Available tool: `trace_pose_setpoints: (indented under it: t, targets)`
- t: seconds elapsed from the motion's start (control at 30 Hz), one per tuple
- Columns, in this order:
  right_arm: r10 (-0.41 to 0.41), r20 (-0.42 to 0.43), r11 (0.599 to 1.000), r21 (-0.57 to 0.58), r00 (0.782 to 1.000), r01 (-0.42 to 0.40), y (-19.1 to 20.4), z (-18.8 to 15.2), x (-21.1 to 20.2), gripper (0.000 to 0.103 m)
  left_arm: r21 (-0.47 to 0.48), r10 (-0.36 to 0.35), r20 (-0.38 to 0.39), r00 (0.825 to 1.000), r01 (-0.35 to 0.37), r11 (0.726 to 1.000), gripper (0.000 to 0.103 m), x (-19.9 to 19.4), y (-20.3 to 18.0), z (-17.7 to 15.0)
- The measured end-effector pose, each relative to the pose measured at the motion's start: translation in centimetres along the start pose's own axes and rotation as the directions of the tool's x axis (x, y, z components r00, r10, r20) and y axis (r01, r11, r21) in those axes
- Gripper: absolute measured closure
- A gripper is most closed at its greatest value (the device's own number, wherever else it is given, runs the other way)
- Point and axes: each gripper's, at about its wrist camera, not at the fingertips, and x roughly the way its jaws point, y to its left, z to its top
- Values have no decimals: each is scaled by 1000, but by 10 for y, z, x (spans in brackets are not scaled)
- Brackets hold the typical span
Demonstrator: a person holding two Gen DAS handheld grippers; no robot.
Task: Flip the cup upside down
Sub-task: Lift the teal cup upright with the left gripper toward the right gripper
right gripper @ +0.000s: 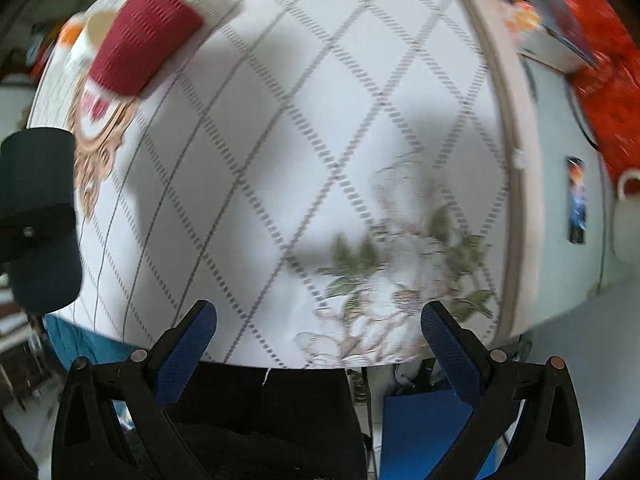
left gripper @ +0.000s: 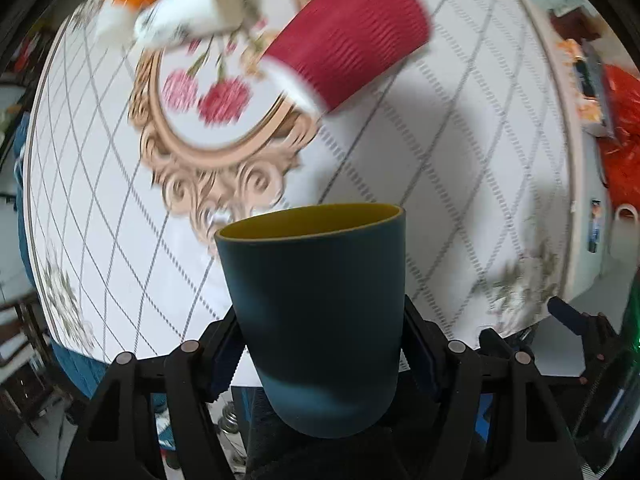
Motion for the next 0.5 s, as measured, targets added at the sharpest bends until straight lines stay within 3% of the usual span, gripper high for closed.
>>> trace_pose_setpoints:
  t: [0.23, 0.5]
  targets:
    - [-21, -33, 998, -57, 999, 19, 22, -18, 15, 0, -52, -31, -48, 998, 28, 998, 35, 38, 18, -10]
    - [-59, -46, 998, -27, 997, 58, 8, -14, 21, 0, -38, -47, -57, 997, 45, 998, 35, 62, 21, -11]
